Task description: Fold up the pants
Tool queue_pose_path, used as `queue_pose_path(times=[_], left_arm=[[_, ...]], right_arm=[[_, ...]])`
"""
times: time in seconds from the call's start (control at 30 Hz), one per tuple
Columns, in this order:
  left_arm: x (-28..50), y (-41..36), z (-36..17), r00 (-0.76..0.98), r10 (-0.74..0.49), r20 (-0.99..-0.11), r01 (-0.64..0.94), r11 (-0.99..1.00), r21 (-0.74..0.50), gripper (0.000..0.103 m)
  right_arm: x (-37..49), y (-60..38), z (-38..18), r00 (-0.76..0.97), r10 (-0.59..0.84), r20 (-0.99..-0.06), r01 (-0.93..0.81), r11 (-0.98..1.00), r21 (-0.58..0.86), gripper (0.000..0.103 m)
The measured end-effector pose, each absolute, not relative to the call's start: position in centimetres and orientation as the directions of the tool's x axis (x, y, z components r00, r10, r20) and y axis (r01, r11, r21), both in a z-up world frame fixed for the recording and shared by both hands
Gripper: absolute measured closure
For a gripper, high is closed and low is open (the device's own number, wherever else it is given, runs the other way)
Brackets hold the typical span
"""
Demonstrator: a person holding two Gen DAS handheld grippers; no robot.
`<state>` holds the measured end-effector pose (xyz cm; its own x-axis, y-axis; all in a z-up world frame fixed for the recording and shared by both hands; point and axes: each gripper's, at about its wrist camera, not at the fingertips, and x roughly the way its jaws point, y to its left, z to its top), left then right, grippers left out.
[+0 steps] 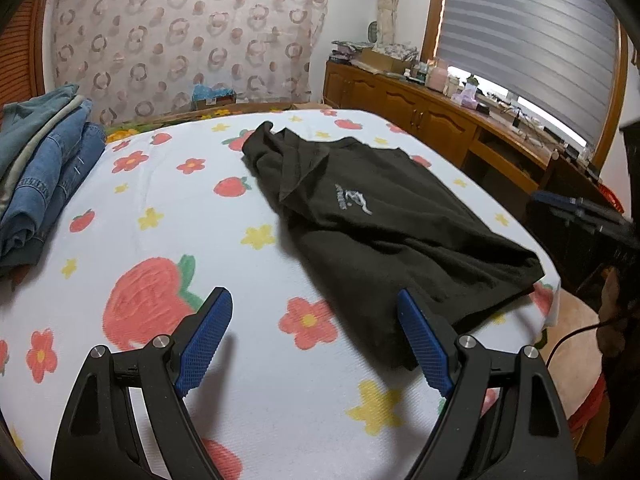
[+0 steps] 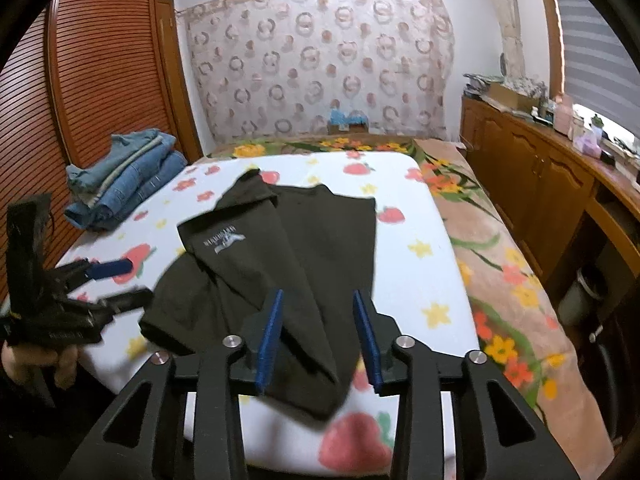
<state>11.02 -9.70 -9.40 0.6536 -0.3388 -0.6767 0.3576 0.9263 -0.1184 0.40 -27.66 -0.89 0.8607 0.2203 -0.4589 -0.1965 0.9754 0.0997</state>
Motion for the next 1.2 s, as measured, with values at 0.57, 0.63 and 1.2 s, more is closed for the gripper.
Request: queue_pose_path(times=[0.57, 0.63, 1.2], left_arm=[[11.5, -8.1, -10.4, 0.632, -0.353, -0.69, 0.322, 0.929, -0.18, 0.018], [11.5, -7.5, -10.0, 0.642, -0.351, -0.682, 0.312, 0.932, -0.186, 0.018], [12.1, -3.2, -9.2, 0.702, -0.301, -0.645, 0.225, 0.954, -0.2, 0.018]], right_arm=[[5.5, -24.8, 0.0, 0.804, 0.308, -0.509, -0.323, 0.944, 0.063, 0.064], [5.9, -24.4, 0.4, 0.799, 0.316, -0.512, -0.338, 0.94, 0.053, 0.064], [11.5, -20.2, 0.1, 0.675, 0.403, -0.618, -0.482, 0.875, 0.044, 0.064]])
